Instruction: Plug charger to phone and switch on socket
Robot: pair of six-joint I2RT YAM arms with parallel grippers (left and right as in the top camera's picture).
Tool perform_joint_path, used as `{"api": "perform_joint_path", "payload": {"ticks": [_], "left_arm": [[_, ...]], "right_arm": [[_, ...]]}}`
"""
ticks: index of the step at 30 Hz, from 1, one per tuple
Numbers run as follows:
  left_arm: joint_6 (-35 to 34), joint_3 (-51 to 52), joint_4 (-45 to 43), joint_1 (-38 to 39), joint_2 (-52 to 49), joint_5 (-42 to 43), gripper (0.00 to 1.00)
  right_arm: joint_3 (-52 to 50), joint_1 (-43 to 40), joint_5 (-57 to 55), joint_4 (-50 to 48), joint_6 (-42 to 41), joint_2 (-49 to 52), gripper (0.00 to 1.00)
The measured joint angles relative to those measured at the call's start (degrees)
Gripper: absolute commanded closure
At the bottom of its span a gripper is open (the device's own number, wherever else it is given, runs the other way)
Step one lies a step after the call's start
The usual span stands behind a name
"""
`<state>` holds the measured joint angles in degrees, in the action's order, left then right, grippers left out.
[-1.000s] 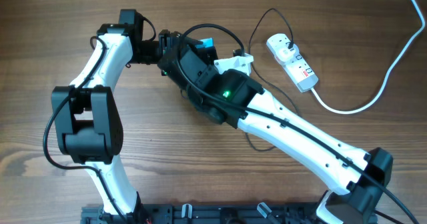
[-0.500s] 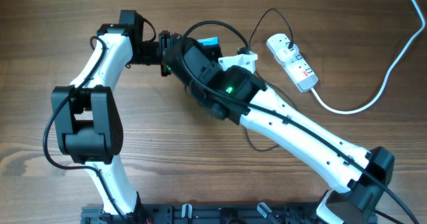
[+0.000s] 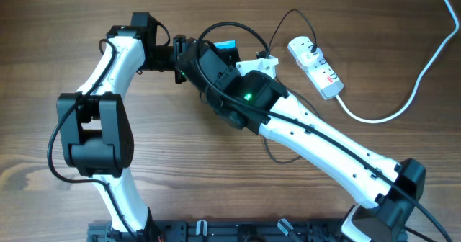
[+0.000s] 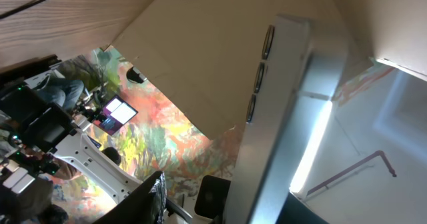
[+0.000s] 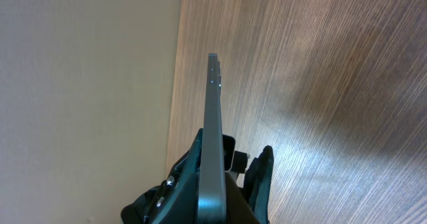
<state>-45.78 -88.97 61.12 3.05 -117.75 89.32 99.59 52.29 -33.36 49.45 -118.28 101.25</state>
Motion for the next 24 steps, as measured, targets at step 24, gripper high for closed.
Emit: {"api": "perform_joint_path", "payload": {"ticks": [24], "left_arm": [[1.5, 0.0, -0.3, 0.3, 0.9, -0.1, 0.96]], "right_arm": [[-0.1, -0.4, 3.3, 0.7, -2.2, 0.0, 0.64]]}}
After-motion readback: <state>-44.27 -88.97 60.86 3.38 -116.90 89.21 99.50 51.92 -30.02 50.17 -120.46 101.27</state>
